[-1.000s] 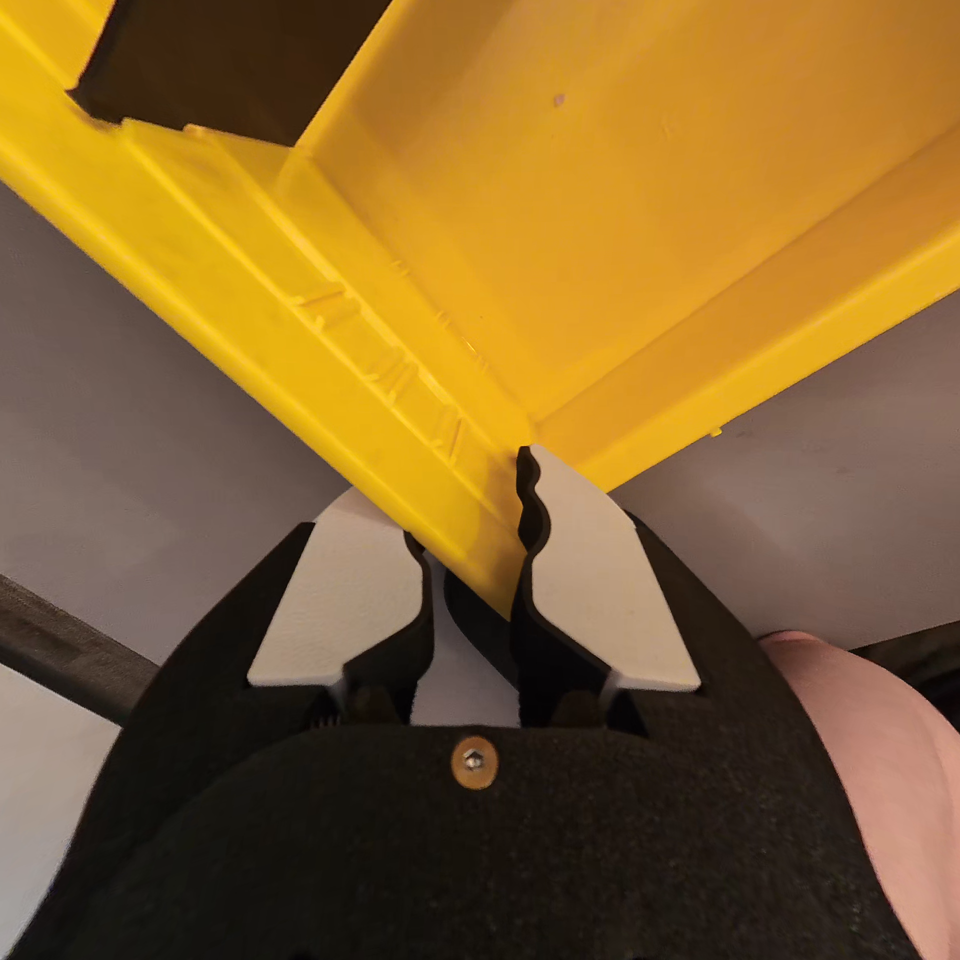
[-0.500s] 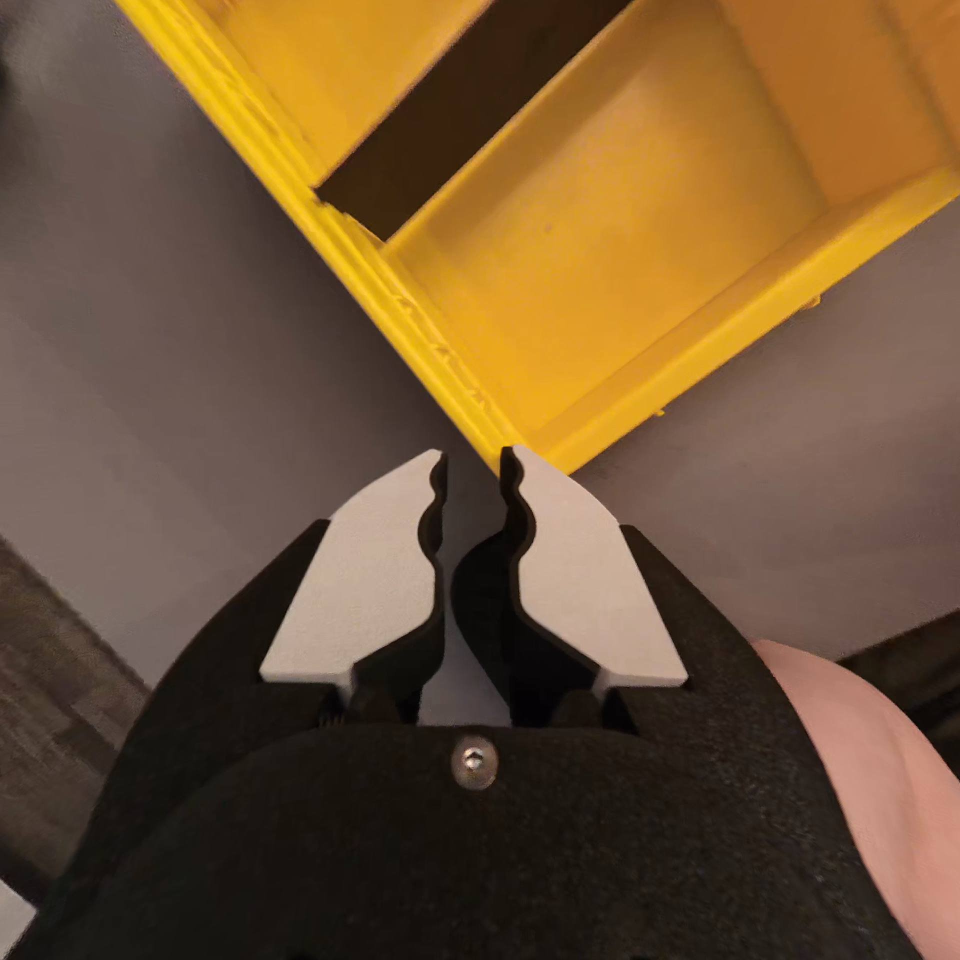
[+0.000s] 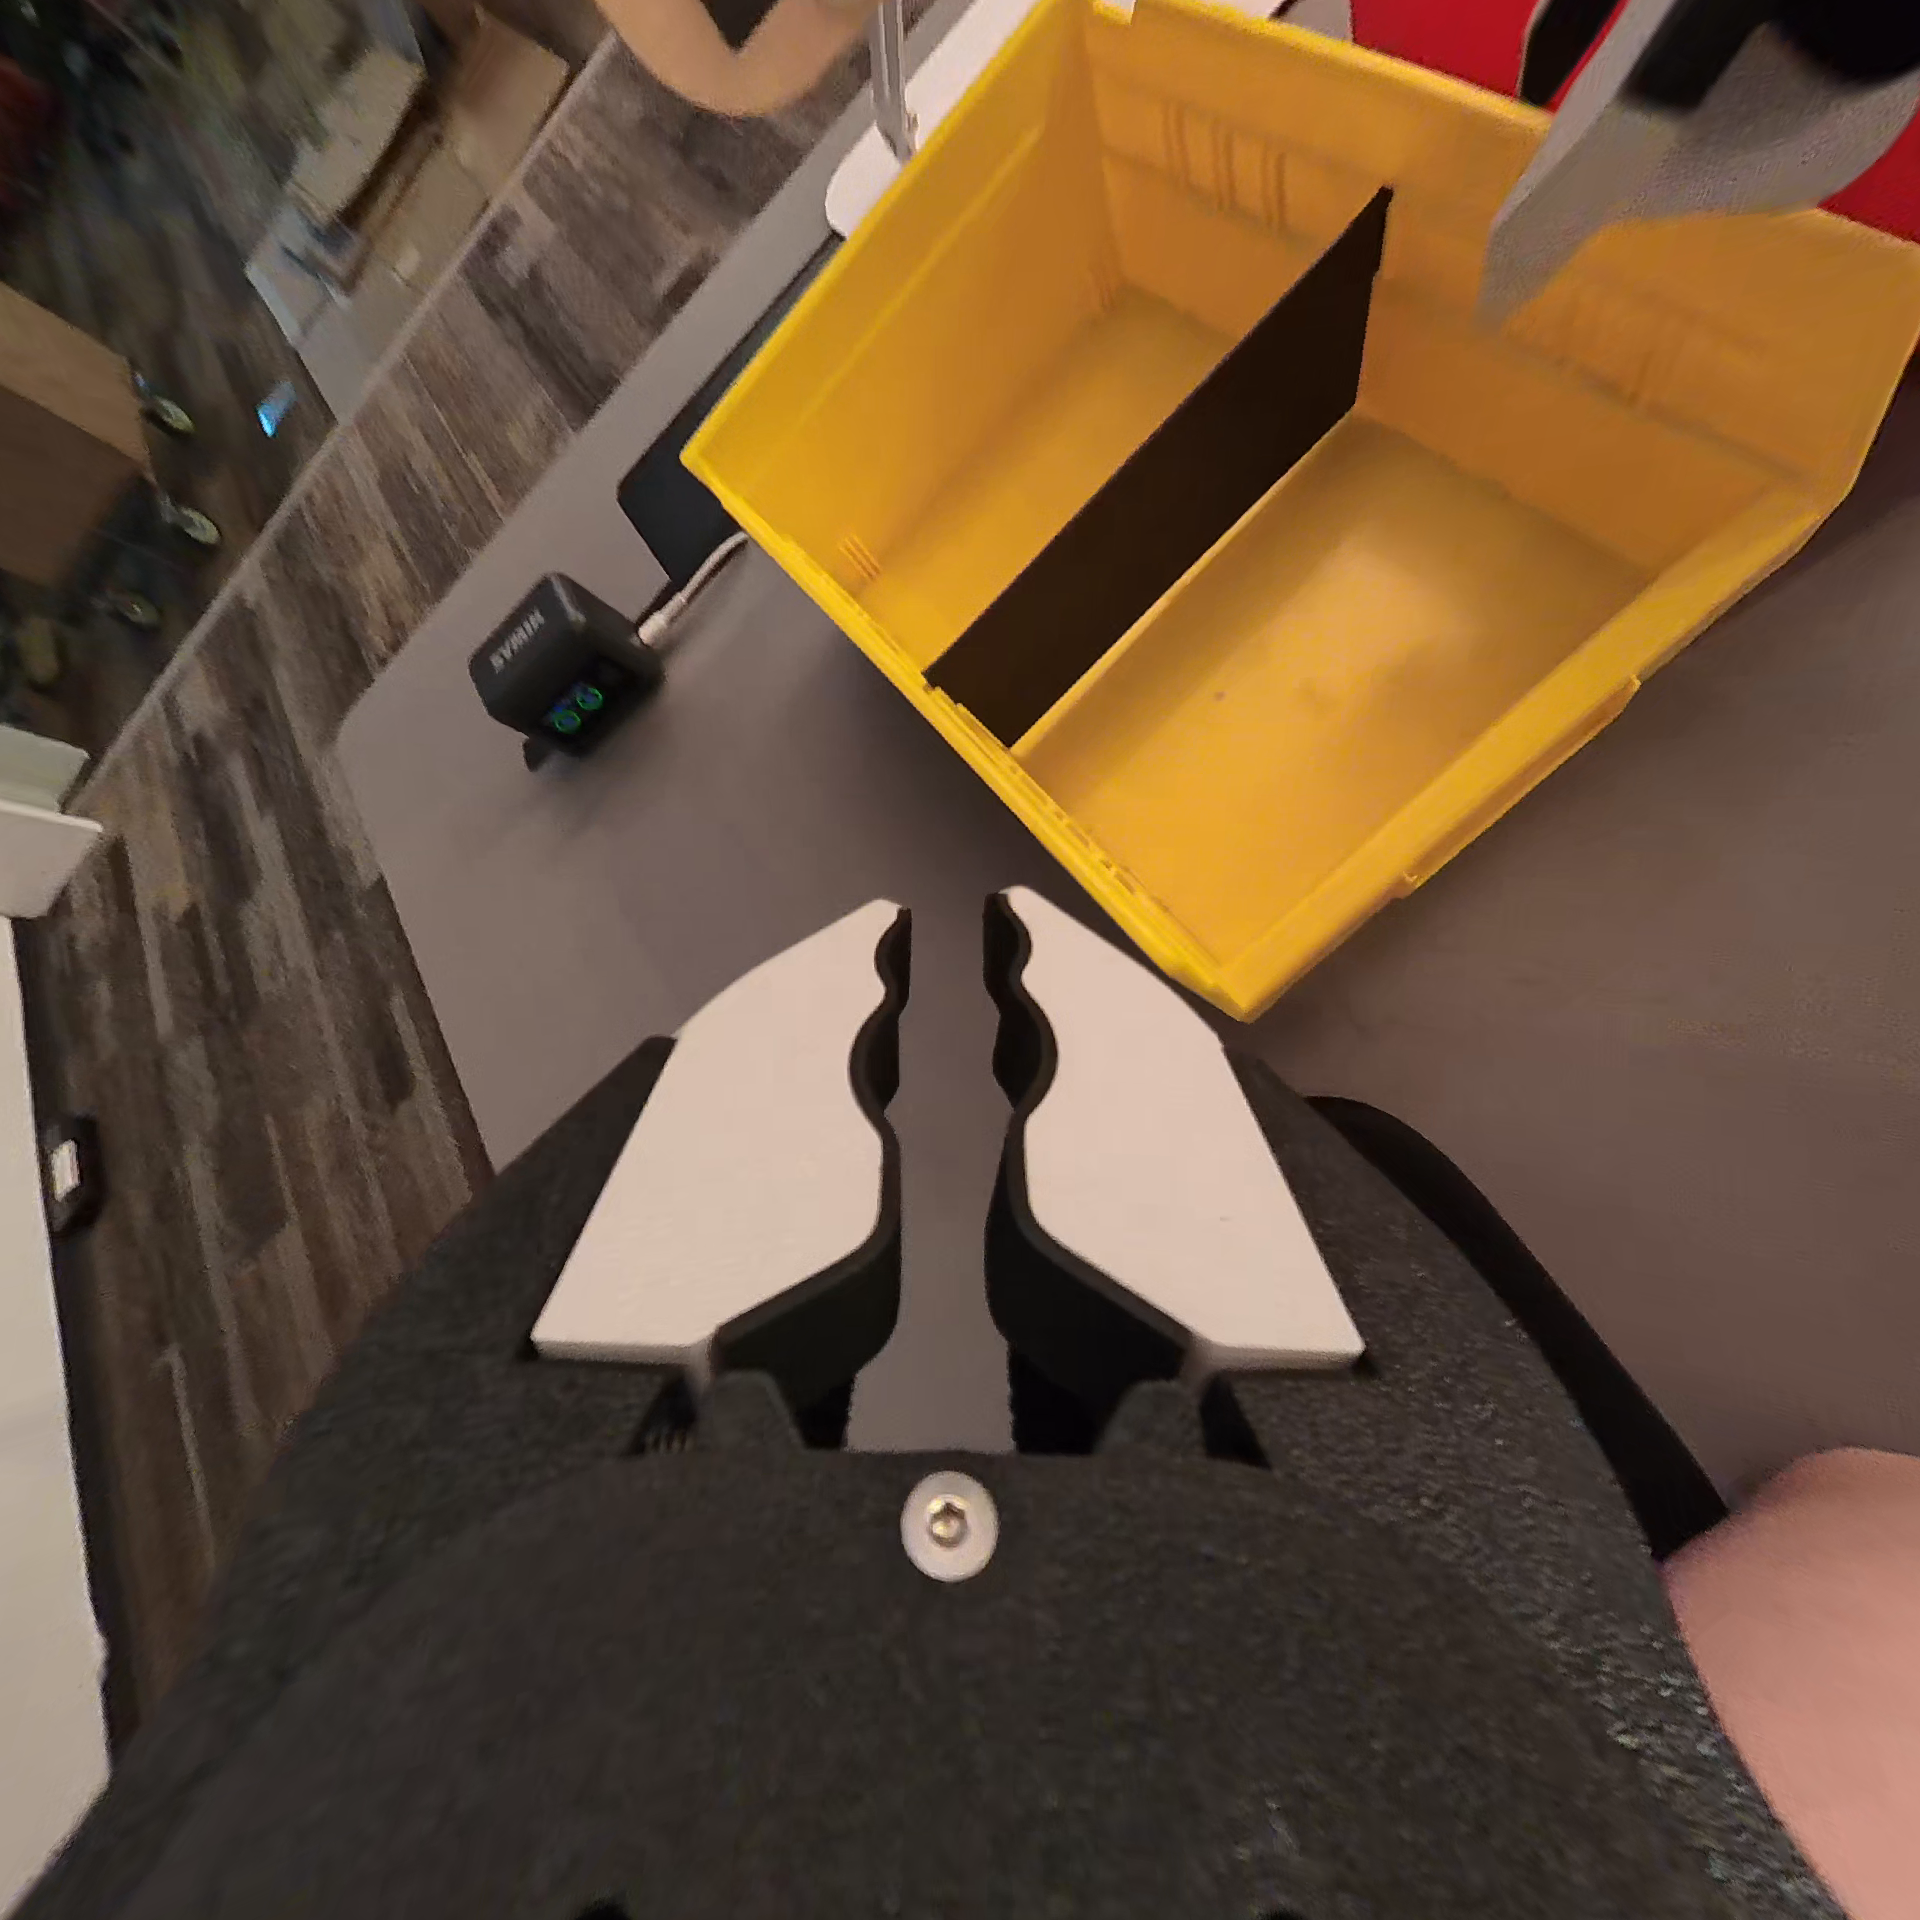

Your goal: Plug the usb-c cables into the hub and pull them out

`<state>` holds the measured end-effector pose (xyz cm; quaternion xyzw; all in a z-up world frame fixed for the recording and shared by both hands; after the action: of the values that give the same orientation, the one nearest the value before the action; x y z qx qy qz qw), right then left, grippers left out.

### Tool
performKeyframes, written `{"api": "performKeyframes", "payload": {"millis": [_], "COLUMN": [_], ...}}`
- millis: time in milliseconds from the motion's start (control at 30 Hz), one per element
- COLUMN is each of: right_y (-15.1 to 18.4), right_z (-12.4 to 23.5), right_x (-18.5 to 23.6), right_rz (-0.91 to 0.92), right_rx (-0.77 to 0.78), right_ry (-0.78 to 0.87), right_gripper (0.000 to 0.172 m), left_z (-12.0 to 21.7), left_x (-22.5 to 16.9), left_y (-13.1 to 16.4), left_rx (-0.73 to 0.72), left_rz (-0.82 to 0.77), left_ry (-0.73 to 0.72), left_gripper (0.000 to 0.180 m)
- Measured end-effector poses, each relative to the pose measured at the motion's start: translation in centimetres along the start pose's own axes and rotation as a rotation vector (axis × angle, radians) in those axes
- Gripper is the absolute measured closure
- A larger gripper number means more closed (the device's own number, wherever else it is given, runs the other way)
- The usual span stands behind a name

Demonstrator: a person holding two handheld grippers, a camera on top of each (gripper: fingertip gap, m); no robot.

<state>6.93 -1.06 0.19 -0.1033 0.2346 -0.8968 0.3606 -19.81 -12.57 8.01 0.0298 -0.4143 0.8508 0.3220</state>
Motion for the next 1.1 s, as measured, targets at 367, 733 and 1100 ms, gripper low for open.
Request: {"api": "performKeyframes", "payload": {"millis": [367,733,1100], "right_y": [-0.2,0.0,-3.8], "right_z": [-5.7,-5.0,7.7], "right_x": [-0.4,-3.1,-1.5], "right_rz": [-0.172,-0.188,-0.121], "right_rx": [0.236,0.485,0.301], "right_ry": [-0.093,-0.146,-0.469], "right_gripper": [0.138,0.165,0.168], "left_z": [3.8,8.1,8.7], "left_x": [0.0,4.2,2.4], "left_y": [0.5,5.0,3.6], "left_rx": [-0.236,-0.430,-0.499], "left_rz": [-0.016,0.288,0.134], "left_ry": [-0.024,-0.199,-0.164], "left_gripper": [0.175,0.179,0.176]}}
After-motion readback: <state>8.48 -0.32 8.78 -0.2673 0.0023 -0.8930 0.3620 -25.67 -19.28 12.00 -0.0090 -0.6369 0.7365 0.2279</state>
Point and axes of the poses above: each gripper's, where its closed fingertips meet, z back along the fingers, y out of its underside, x = y × z across the jaws, the point moved 9 cm from there along z, back along the fingers, and after that the axes turned 9 degrees about z, right-handed, at the moved point
